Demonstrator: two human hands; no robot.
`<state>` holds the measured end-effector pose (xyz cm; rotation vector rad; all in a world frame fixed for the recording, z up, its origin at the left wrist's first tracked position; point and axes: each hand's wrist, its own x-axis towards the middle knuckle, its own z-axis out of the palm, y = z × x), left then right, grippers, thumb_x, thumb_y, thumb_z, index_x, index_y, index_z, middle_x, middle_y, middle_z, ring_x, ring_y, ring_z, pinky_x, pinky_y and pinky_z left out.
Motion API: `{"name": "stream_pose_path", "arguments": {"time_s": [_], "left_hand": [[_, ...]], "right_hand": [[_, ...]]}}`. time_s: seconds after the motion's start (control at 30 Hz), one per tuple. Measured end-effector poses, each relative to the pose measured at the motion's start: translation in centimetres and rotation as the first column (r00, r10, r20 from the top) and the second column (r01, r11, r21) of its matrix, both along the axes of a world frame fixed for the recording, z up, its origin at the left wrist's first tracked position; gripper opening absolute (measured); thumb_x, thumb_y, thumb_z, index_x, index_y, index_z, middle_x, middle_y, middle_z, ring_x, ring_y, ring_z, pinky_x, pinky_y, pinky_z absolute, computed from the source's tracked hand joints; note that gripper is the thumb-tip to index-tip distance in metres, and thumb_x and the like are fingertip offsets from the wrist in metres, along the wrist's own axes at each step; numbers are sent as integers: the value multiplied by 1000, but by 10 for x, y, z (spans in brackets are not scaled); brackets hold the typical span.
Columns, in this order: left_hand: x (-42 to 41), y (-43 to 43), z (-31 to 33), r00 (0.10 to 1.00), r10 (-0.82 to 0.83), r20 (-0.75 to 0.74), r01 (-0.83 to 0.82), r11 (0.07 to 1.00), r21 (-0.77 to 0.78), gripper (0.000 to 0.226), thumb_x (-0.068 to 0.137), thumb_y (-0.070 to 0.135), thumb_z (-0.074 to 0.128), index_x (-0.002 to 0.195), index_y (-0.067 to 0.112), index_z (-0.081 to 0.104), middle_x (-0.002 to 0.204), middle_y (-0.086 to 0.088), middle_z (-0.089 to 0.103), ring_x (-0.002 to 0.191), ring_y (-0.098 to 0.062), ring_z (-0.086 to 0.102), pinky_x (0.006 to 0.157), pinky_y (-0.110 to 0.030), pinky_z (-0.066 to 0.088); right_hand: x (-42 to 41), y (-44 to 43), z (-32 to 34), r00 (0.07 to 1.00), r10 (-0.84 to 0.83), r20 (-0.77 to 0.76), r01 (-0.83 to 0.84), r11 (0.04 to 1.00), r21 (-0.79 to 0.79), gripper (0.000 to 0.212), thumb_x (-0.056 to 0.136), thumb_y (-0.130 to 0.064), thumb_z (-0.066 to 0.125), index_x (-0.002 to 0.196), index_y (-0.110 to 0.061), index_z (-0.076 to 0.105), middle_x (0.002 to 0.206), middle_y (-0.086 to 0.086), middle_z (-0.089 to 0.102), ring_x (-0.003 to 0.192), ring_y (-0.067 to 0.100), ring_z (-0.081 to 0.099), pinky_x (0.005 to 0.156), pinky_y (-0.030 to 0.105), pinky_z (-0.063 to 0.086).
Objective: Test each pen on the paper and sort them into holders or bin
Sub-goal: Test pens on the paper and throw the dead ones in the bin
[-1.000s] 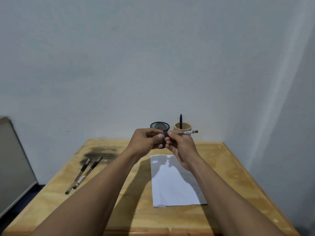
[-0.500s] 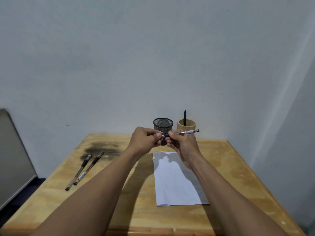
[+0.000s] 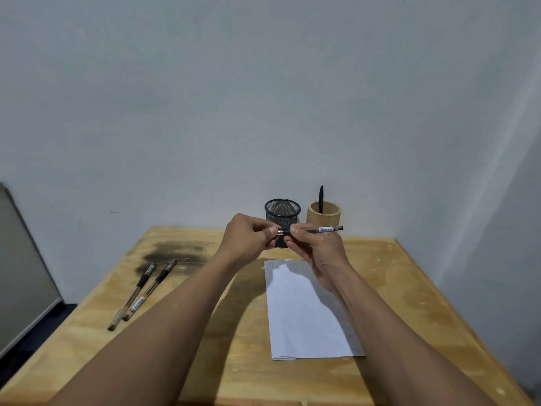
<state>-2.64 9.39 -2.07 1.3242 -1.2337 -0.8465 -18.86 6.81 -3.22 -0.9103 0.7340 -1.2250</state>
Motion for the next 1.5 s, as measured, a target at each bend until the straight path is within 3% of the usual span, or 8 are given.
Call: {"name": "stream_pose_path", "arguments": {"time_s": [0.33,0.53,0.63,0.73,0.97,1.1,1.27,1.5], "left_hand": [[1,-3,-9,1000,19,-24,-18,999,43,11,93,2,64,93,1,75,77,-17,68,68,-22,59,86,-43,60],[6,2,-4,992,-32,-120,45,993,107,15,94,1,62,101,-7,73,76,-15,66,65,-17,59,76,-30,62],[8,0,-7,998,0,-68,6,997,75,14,93,1,63,98,-6,74,75,-14,67,65,-17,60,77,-30,62],[26,0,-11,996,66,-55,-62,996,66,13,93,1,64,89,-3,75,76,-14,67,66,-19,58,79,-33,62],[19,-4,-26,981,71,178,-86,993,78,7,86,17,76,87,22,81,86,3,77,76,-8,65,71,-21,52],[19,-8,-38,946,225,233,-247,966,72,6,84,9,78,89,11,80,86,-3,73,72,-7,64,49,-5,41],[19,-21,-53,852,227,472,-292,954,69,4,82,20,80,85,18,82,84,2,76,84,-13,67,70,-22,48],[9,-34,-64,770,178,612,-277,958,71,7,84,33,76,89,30,81,94,7,77,89,-16,65,72,-30,51]], "right_hand": [[7,-1,-4,999,-36,-29,38,997,67,7,88,8,69,92,14,67,74,20,72,63,22,75,64,23,62],[9,-3,-7,996,-51,-67,49,998,-33,6,87,8,71,82,6,70,73,17,73,66,24,75,70,27,64],[10,-5,-7,1000,-26,-12,27,996,90,4,89,6,69,90,10,69,76,17,73,68,21,74,68,24,63],[-9,-13,-13,990,-123,69,107,974,199,8,89,2,71,91,9,69,78,19,72,68,21,73,65,22,63],[-8,-4,-35,984,-75,-164,85,995,57,17,84,-11,81,92,3,77,83,15,77,78,20,75,71,29,63],[-3,-2,-46,943,-120,-309,141,989,46,20,90,-18,76,94,2,75,79,12,72,74,20,71,62,30,59],[-3,0,-44,920,-117,-374,135,991,21,14,94,-15,70,92,-1,72,72,8,65,67,19,63,55,30,56],[-7,4,-47,902,-154,-403,163,986,-11,13,96,-14,68,91,-3,71,72,10,65,62,16,61,55,30,56]]}}
